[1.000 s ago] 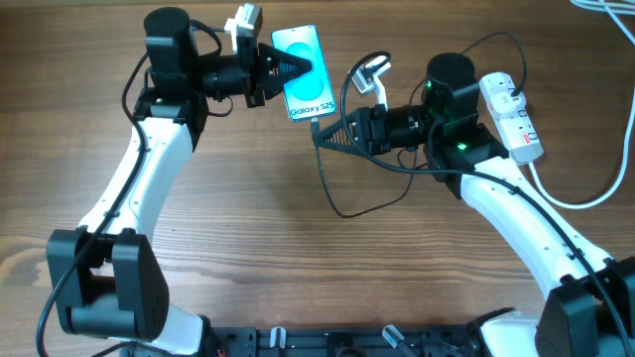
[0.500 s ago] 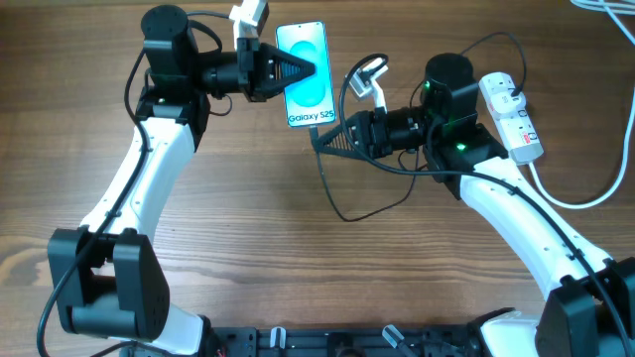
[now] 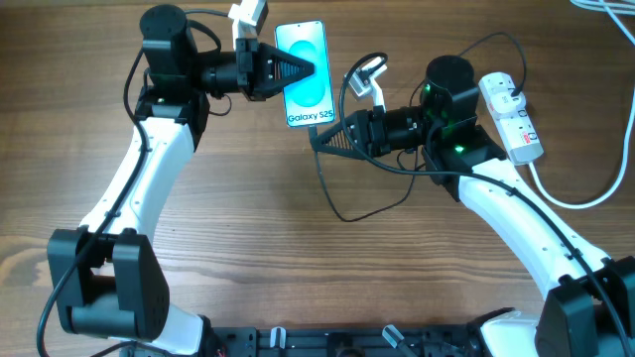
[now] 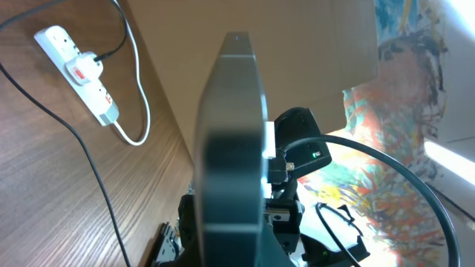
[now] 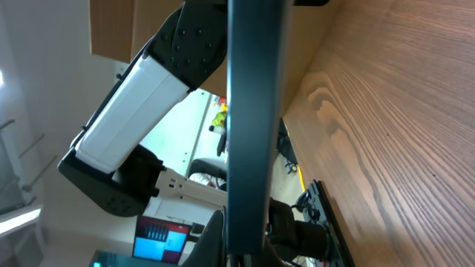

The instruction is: Plug charger to phone and switch on socket

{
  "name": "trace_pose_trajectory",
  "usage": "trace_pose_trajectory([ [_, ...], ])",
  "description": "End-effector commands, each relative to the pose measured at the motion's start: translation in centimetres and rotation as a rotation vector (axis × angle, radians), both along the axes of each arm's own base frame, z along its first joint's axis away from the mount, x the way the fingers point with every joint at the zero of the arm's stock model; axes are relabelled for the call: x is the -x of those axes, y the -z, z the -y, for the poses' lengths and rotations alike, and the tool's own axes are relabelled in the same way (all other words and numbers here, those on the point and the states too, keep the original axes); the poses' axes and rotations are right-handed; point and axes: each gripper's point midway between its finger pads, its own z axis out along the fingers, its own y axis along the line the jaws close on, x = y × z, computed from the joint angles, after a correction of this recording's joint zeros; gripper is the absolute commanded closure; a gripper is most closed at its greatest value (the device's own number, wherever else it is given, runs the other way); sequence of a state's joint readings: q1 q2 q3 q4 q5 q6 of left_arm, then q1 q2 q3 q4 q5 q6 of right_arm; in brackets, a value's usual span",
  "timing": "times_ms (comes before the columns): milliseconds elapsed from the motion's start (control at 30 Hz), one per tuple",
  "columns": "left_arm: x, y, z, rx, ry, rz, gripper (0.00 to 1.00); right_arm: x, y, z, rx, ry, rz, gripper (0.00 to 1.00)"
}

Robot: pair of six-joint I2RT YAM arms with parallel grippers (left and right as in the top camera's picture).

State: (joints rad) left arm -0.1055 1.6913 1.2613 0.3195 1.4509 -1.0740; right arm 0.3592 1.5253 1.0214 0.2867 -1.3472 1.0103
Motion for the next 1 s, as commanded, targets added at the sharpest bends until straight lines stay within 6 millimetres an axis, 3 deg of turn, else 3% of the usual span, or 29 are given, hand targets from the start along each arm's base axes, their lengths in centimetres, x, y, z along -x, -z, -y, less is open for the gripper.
trace_pose_trajectory([
  [0,3.2,-1.5,1.3,0.017,0.15,0.083,0.96,-3.3,-0.5,0.3,0.018,0.187,0.036,0.96],
  [167,3.3,-1.5,1.4,0.018,0.152,0.083,0.96,-3.7,-1.8,0.2,-0.017,0.206,0.063,0.96],
  [400,3.6,-1.0,1.3,0.017,0.169,0.044,0.96,-4.1,-1.8,0.3,-0.018,0.23,0.08,0.96],
  [433,3.6,-1.0,1.3,0.017,0.169,0.046,0.96,-4.1,-1.8,0.3,-0.018,0.23,0.084,0.85],
  [467,3.5,-1.0,1.3,0.017,0.164,0.046,0.96,-4.0,-1.8,0.2,-0.018,0.22,0.091,0.55],
  [500,3.3,-1.0,1.4,0.014,0.15,0.047,0.96,-3.5,-1.8,0.2,-0.021,0.194,0.112,0.16],
  [533,2.9,-0.9,1.4,0.011,0.128,0.047,0.96,-2.8,-1.8,0.2,-0.028,0.151,0.138,0.06],
  [567,2.2,-0.8,1.4,0.004,0.088,0.048,0.96,-2.0,-1.7,0.2,-0.033,0.101,0.155,0.02],
  [733,0.3,-0.6,1.5,-0.014,-0.022,0.055,0.96,0.1,0.5,0.5,0.005,0.0,0.105,0.03],
  [800,0.4,-0.6,1.5,-0.014,-0.02,0.063,0.96,0.2,0.9,0.5,0.011,-0.004,0.123,0.18],
  [833,0.4,-0.5,1.5,-0.016,-0.02,0.057,0.96,0.1,0.9,0.5,0.011,-0.001,0.127,0.21],
  [900,0.4,-0.3,1.5,-0.018,-0.019,0.047,0.96,0.1,0.8,0.5,0.007,0.0,0.137,0.41],
  [967,0.5,-0.1,1.5,-0.02,-0.015,0.032,0.96,0.0,0.7,0.5,0.005,0.003,0.147,0.53],
])
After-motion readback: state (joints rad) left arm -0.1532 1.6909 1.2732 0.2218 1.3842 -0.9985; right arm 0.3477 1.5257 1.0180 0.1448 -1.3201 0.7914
